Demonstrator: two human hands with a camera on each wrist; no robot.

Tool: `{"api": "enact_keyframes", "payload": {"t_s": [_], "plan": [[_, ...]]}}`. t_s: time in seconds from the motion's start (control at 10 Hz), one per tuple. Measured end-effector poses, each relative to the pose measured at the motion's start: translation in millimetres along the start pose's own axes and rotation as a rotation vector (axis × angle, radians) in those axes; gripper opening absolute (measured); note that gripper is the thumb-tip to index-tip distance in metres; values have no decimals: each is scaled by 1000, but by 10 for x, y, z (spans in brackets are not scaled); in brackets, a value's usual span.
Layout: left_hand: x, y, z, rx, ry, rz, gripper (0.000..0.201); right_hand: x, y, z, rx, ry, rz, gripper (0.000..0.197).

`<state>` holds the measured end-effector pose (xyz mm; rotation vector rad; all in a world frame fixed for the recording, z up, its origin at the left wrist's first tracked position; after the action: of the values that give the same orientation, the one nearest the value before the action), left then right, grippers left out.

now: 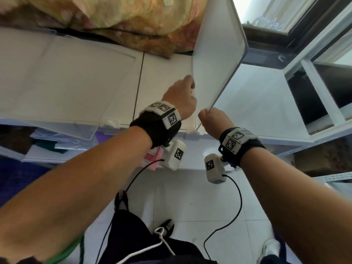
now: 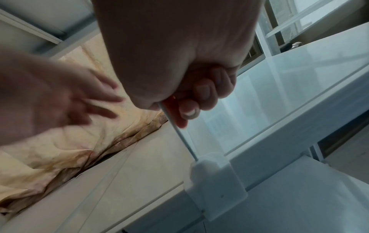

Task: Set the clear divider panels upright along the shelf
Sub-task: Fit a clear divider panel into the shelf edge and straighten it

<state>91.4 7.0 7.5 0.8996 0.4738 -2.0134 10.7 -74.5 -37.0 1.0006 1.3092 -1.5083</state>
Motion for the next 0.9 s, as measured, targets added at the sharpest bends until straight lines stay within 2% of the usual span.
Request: {"api": "enact_keyframes", "payload": {"t_s": [0.1,0.2,0.3,0.4,0.5,0.6,0.7,0.9], "plan": [[-597,-4,551,336,-91,294,47,45,27,11,-5,49,-73,32],[-557,-30,1112,541,-40,224,50,104,76,77,54,154,-151,26],[-364,-33,1312,642,6,75,34,164,96,121,56,210,-153,27],[-390,-25,1325,840,-47,213,21,167,126,70,-9,210,-74,18],[-454,-4,1315,908,-136,279,18,166,134,44,-34,177,-55,18],[-393,18,1314,874,-132,214,18,155,125,24,-31,159,-70,18],[-390,14,1339,859,-152,206,20,159,128,17,-10,174,-53,18],[-428,-8,1199,841,-104,211,17,222,125,31,128,304,-111,12]]}}
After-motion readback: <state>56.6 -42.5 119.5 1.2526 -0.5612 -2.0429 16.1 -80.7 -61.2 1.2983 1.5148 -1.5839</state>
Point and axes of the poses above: each hand's wrist, its own y-axis towards the middle knuckle, its own x-axis out of the palm, z = x × y, the point moved 7 cm from there along y, towards the middle knuckle, and after that the axes turned 6 degrees about -x, right-handed, at the moved point
